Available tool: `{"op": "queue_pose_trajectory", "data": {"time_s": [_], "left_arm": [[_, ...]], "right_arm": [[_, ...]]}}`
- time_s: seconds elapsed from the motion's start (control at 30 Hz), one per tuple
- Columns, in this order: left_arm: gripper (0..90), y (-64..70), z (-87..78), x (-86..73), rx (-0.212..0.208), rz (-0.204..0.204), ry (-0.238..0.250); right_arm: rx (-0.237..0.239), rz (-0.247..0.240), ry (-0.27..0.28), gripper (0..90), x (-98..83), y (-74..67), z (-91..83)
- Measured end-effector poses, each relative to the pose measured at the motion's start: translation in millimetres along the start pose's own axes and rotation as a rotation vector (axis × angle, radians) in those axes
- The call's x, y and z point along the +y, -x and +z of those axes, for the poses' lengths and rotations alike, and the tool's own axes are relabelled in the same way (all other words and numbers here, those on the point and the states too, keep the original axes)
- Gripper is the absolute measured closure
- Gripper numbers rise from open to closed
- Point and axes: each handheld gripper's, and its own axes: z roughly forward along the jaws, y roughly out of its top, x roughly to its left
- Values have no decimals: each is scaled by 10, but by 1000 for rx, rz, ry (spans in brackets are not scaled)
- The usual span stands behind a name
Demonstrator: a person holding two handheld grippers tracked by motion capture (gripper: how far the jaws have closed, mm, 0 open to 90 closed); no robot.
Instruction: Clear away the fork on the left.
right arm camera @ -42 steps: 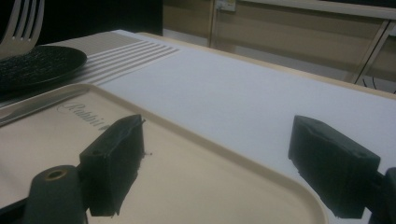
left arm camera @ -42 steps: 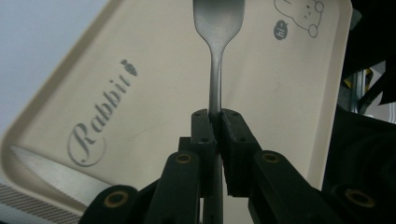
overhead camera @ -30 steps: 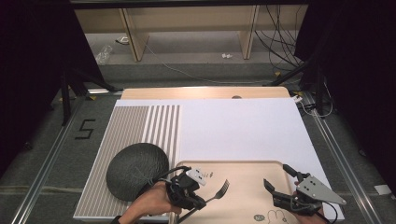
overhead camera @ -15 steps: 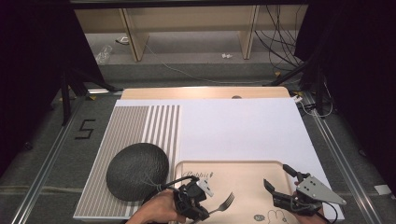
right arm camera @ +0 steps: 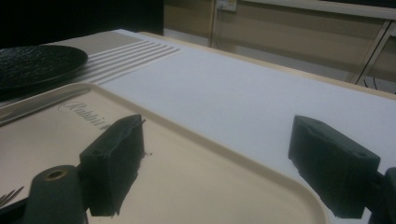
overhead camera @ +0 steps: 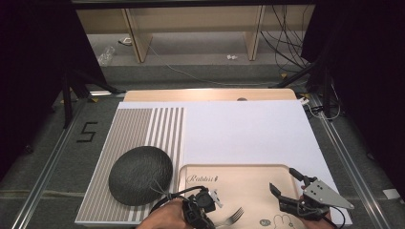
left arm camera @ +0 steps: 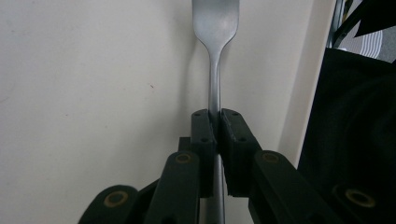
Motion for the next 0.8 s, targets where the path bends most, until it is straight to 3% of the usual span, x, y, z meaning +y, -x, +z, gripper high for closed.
{"op": "queue_pose_trajectory", "data": {"time_s": [0.37, 0.47, 0.57, 0.63, 0.7, 0.8], "left_arm": [[799, 24, 78, 8, 18, 27, -27], [569, 57, 37, 16, 28, 54, -4], [398, 106, -8, 38, 53, 49, 35], [337, 125, -29, 48, 67, 53, 52], [345, 144, -50, 54, 70, 59, 74], [507, 170, -67, 61, 51, 65, 96]], "right_arm": [[1, -3, -1, 192, 1, 0, -4], [1, -2, 1, 192, 1, 1, -2], [1, -3, -1, 192, 2, -1, -4], [0, -2, -1, 192, 2, -2, -2], [0, -4, -2, 192, 1, -2, -3], [0, -4, -2, 192, 1, -2, -4]]}}
